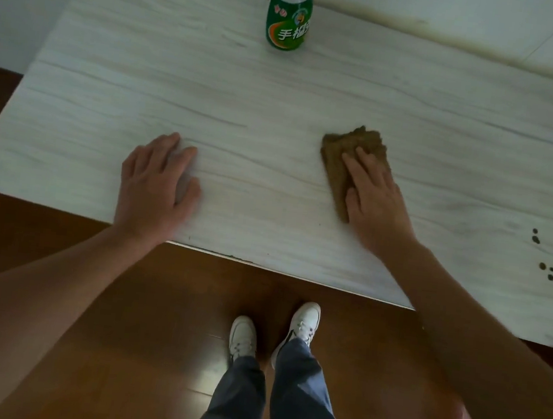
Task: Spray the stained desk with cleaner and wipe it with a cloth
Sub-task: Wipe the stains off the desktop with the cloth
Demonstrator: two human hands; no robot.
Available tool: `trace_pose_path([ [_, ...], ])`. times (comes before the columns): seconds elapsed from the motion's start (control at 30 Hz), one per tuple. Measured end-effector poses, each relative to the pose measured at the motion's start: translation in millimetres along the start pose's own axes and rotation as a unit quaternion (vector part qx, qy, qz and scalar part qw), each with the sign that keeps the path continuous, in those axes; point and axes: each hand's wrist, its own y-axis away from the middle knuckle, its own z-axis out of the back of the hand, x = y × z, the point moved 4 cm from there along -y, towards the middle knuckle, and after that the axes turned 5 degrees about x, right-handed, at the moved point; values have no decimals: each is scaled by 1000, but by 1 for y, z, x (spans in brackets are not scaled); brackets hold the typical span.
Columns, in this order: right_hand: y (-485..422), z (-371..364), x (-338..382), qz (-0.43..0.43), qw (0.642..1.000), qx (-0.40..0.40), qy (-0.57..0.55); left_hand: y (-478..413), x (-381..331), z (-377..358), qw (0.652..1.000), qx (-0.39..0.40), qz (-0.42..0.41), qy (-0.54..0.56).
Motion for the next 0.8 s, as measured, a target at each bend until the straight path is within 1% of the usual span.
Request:
trace_pose_path([
  [0.13, -60, 16, -1, -56, 996, -49, -42, -1, 4, -3, 1000, -4, 0, -1],
  [0.23, -72, 11, 16, -72, 993, -65, -61, 0, 5, -4, 1000, -5, -4, 1],
  [0.33, -50, -7, 41, -10, 997, -62, -51, 1, 5, -4, 1000, -8, 0, 8],
  [0.47, 19, -43, 88, 100, 994, -3, -38, 1, 5, -3, 1000, -19, 0, 20],
  [0.53, 58, -57, 106, 128, 991, 29, -29, 1, 5, -2, 999, -25, -6, 26],
  [0.63, 86, -62, 108, 135, 990, 41, -6, 2, 5, -2, 999, -25, -10, 24],
  [0.73, 77, -54, 98, 122, 992, 41, -4, 1, 4, -1, 999, -28, -7, 24],
  [0.8, 60, -47, 85, 97, 995, 32, -4, 1, 5, -1, 999, -31, -4, 23],
])
